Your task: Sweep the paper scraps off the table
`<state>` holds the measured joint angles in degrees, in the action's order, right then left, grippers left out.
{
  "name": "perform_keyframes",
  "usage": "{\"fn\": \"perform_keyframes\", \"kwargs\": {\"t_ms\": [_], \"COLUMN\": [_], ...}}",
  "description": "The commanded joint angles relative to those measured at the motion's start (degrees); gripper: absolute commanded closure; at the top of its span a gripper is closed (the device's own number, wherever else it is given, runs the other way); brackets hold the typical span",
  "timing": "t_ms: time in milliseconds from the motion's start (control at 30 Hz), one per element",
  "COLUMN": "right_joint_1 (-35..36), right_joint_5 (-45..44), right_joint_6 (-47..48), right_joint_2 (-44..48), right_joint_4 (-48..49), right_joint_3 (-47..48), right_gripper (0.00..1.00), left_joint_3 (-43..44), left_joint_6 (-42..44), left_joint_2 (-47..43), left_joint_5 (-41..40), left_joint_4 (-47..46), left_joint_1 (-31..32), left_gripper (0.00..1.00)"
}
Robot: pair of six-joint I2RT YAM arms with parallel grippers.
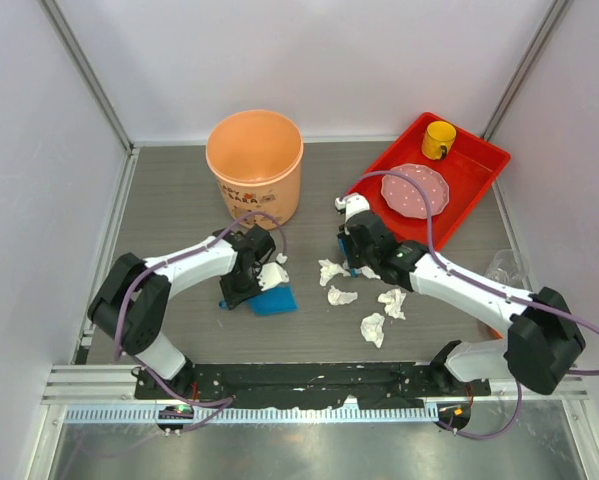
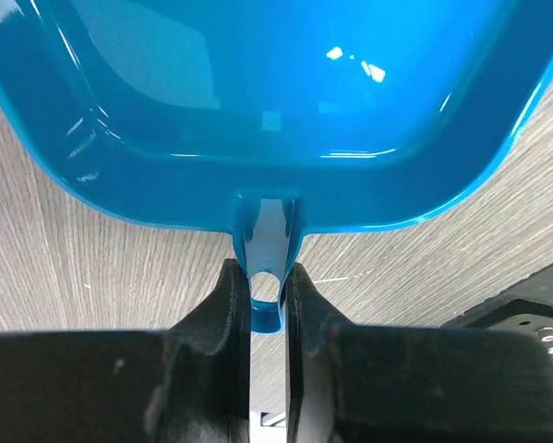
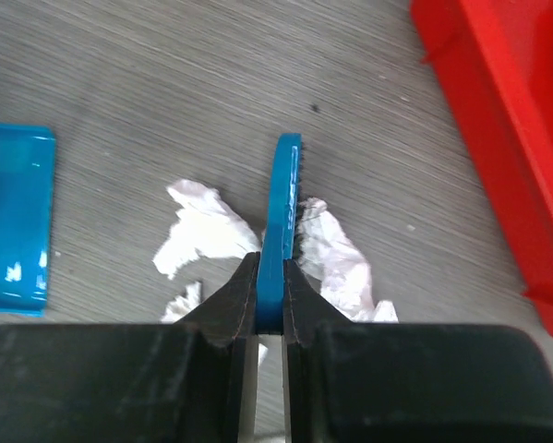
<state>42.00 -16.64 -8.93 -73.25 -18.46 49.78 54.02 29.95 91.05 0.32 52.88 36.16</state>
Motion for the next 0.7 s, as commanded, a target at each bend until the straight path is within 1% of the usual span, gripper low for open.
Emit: {"fn": "perform_keyframes", "kwargs": {"t_ms": [0,67,133,200,233,300,367,500,567,667], "right_joint_1": [0.37,0.8,2.38,4.04,4.32,5.46,6.34,7.4,7.48,7.4], "right_joint_5": [7.32,10.13,12.5,14.18,14.88,18.91,22.68,24.99,23.6,18.68], "right_joint_6": [-4.77,-8.28,-12.24,-15.66,-16.81,-20.06,-21.13,-21.48,-21.13,-19.47], "right_joint_2": [-3.29,-4.0,-4.44,-5.05,-5.23,-6.02,-7.16,-6.38,-3.49,0.98], "right_joint_4": [10.63,12.38,16.67,18.1,21.67,25.29,26.36,23.22,21.37,15.31], "right_joint_3": [0.23,0.49,0.15,0.23,0.32,0.49,1.45,3.83,4.27,6.02], "right_gripper": [0.99,0.99,0.99,0.99,0.99,0.99,0.99,0.99,0.99,0.99], "left_joint_3": [2.66,3.02,3.28,3.64,3.55,3.64,3.64,2.76,1.97,1.01], "left_joint_6": [-0.95,-1.39,-1.48,-1.48,-1.57,-1.74,-2.27,-2.27,-2.1,-1.65], "left_joint_2": [0.89,1.68,2.2,3.0,3.08,3.26,3.09,1.42,0.37,-1.31], "left_joint_5": [-2.43,-3.3,-5.24,-5.68,-5.59,-5.33,-5.5,-5.5,-5.33,-4.54], "left_joint_4": [-0.41,-0.85,-0.85,-0.94,-0.85,-1.47,-2.25,-3.05,-3.4,-3.31], "left_joint_1": [0.93,1.19,1.45,1.45,1.45,1.45,1.45,1.37,1.37,1.28], "left_gripper": [1.0,1.0,1.0,1.0,1.0,1.0,1.0,1.0,1.0,1.0]}}
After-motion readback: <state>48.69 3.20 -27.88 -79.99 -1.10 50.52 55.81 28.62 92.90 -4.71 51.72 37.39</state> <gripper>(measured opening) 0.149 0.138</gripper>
